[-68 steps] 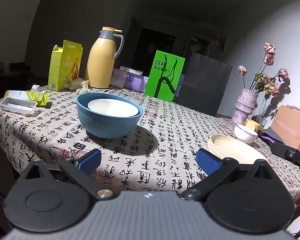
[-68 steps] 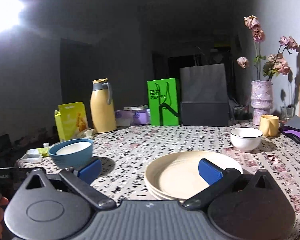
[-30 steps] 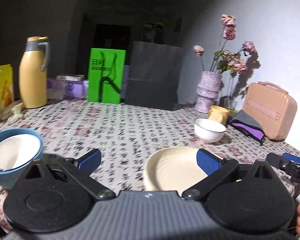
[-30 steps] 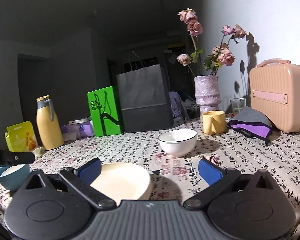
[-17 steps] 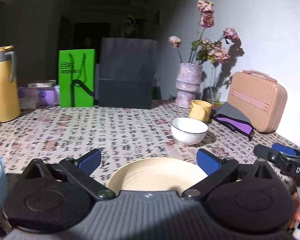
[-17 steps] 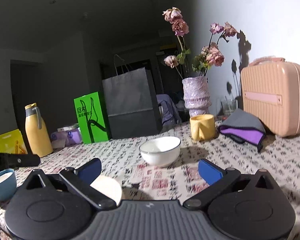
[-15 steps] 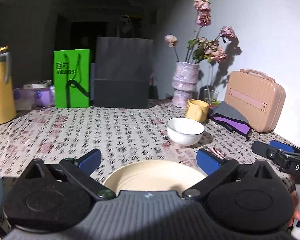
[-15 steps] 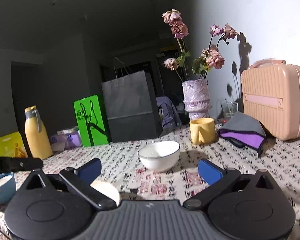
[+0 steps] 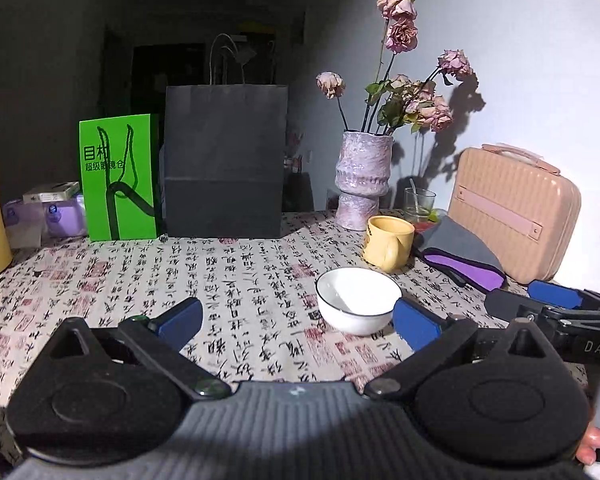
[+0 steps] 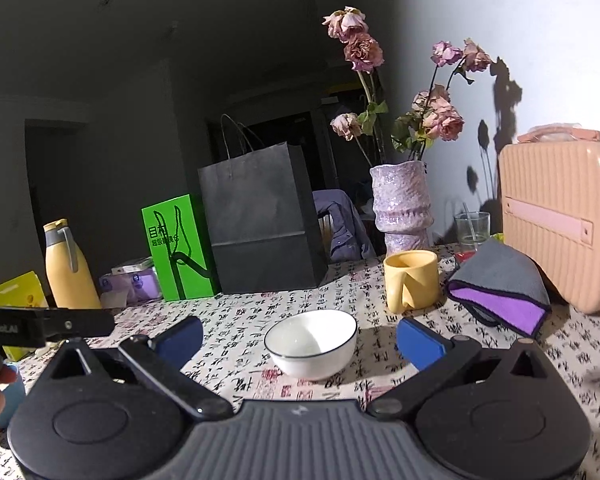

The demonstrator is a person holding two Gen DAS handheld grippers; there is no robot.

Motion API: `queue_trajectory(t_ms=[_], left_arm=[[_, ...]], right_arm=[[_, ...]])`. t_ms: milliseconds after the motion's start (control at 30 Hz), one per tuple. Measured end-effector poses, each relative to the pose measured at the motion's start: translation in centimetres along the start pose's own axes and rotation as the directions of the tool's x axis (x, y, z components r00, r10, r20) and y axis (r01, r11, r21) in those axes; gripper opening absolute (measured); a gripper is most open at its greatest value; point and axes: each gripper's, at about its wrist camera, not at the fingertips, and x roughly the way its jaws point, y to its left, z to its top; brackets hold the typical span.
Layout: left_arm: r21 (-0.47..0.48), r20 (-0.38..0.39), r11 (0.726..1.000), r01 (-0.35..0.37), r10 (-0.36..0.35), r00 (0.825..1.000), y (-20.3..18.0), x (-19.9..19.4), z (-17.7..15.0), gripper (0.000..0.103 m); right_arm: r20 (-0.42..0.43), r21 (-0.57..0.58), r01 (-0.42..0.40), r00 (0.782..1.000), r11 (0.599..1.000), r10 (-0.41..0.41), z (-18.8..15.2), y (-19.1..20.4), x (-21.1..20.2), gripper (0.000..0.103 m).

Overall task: Organize plates and bowls
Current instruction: 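Move both open grippers toward the remaining white bowl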

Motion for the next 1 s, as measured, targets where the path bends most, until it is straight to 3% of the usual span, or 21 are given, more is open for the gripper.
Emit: queue_trajectory(t_ms=[233, 367, 567, 733, 1000], left_arm=[[0.002, -0.033, 1.0, -0.005, 0.005, 0.999, -1.3, 2.3, 1.6, 0.103], [-0.015, -0.093, 1.0, 0.0, -0.002, 0.996, -2.0, 4.0, 2.7, 0.103], [-0.092, -0.203, 0.996, -0.018, -0.001, 0.979, -1.9, 7.1, 4.4, 0.103], [-0.12, -0.243, 0.991, -0.053, 0.022, 0.97, -1.8, 9.6, 5.3, 0.103], [-0.187, -0.318, 0.973, -0.133, 0.068, 0.946, -1.2, 13.9, 5.9, 0.103]], right_arm=[[-0.033, -0.024, -0.016, 0.999, 1.0, 0.016, 2.7, -0.2, 2.0, 0.103], [-0.092, 0.007, -0.039, 0.995, 0.999, 0.039, 4.6, -0.6, 3.6, 0.103], [-0.204, 0.072, 0.004, 0.979, 0.997, 0.011, 7.0, -2.0, 7.4, 0.103], [-0.272, 0.133, 0.028, 0.962, 0.991, 0.01, 7.8, -3.9, 10.7, 0.103], [-0.333, 0.122, 0.028, 0.943, 0.992, 0.014, 8.3, -4.5, 15.7, 0.103]])
